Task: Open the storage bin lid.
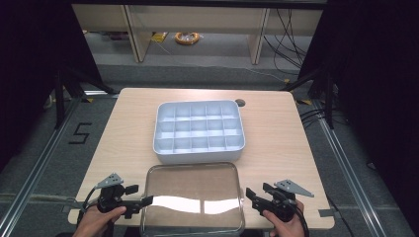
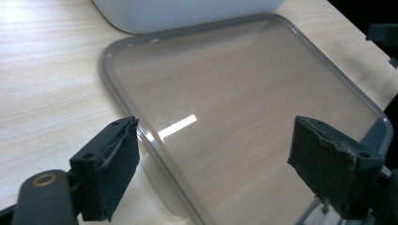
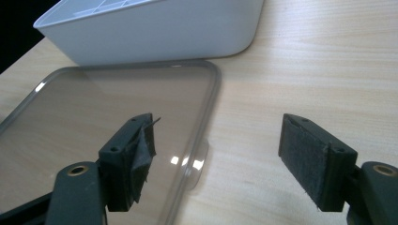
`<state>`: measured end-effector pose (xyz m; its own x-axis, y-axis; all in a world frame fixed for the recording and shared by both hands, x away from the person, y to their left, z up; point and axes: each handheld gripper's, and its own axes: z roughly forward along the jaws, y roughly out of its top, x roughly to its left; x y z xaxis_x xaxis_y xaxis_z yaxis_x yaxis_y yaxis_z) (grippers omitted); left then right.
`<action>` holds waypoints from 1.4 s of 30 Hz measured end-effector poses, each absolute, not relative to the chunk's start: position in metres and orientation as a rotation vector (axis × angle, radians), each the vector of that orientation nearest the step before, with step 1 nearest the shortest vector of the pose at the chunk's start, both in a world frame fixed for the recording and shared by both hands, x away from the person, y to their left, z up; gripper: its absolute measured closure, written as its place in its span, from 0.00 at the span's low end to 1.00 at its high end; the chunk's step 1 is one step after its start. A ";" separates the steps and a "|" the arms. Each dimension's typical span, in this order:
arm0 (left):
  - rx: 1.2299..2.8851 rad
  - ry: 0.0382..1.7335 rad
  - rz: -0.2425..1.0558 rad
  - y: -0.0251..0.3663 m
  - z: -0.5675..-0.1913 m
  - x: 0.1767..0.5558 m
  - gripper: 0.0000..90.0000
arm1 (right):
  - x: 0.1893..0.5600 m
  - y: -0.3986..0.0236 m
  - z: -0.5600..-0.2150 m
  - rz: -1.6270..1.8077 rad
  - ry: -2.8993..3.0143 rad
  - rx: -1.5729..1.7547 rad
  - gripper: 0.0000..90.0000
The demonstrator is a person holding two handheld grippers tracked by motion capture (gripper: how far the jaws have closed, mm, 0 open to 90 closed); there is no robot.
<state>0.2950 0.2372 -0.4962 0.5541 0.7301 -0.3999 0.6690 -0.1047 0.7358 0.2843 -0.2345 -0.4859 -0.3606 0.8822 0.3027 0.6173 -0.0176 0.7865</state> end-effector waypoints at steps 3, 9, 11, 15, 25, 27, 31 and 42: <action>1.814 1.150 0.080 0.236 -0.496 0.293 0.17 | 0.281 -0.234 -0.486 1.318 1.979 1.560 0.30; 1.798 1.155 0.087 0.239 -0.496 0.287 0.17 | 0.270 -0.231 -0.486 1.319 2.014 1.561 0.29; 1.804 1.155 0.080 0.240 -0.495 0.286 0.17 | 0.269 -0.233 -0.488 1.312 2.026 1.525 0.28; 1.798 1.153 0.079 0.241 -0.496 0.279 0.17 | 0.263 -0.231 -0.487 1.325 2.043 1.568 0.28; 1.795 1.148 0.066 0.240 -0.496 0.268 0.17 | 0.253 -0.230 -0.492 1.315 2.095 1.541 0.28; 1.796 1.146 0.066 0.241 -0.496 0.268 0.17 | 0.252 -0.230 -0.493 1.314 2.098 1.529 0.28; 1.780 1.166 0.059 0.244 -0.496 0.266 0.17 | 0.249 -0.231 -0.494 1.278 2.102 1.567 0.28; 1.772 1.179 0.059 0.246 -0.498 0.264 0.17 | 0.247 -0.233 -0.497 1.274 2.117 1.618 0.28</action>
